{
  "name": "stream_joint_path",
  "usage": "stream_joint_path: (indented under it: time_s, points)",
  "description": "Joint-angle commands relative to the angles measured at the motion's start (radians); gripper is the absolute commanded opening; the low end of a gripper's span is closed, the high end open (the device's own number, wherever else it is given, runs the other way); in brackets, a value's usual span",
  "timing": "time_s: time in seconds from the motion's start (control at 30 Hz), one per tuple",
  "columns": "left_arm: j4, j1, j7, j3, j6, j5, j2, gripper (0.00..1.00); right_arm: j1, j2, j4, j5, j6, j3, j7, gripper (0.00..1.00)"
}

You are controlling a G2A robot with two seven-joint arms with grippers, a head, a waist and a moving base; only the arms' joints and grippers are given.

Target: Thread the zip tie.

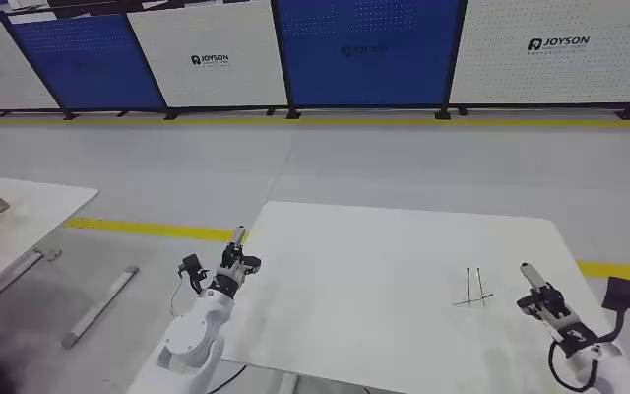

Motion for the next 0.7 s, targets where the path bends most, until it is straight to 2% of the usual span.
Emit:
stream_joint_path:
  time_s: [0.0, 0.5, 0.57, 0.63, 0.67]
  points:
    - [0.000, 0.000, 0.000, 0.000, 0.000, 0.000, 0.000, 1.00, 0.000, 0.000, 0.000, 0.016, 0.000, 0.000, 0.000, 1.00]
    - [0.000, 0.000, 0.000, 0.000, 0.000, 0.000, 0.000, 1.00, 0.000, 0.000, 0.000, 0.016, 0.000, 0.000, 0.000, 1.00]
    - [0.000, 0.000, 0.000, 0.000, 0.000, 0.000, 0.000, 1.00, 0.013, 0.002, -0.002, 0.043, 0.005, 0.006, 0.057, 1.00]
    - [0.000, 0.000, 0.000, 0.000, 0.000, 0.000, 0.000, 1.00, 0.067, 0.019, 0.014, 0.046, 0.042, 0.057, 0.244, 1.00]
    - [0.000, 0.000, 0.000, 0.000, 0.000, 0.000, 0.000, 1.00, 0.090, 0.024, 0.021, 0.047, 0.056, 0.077, 0.282, 1.00]
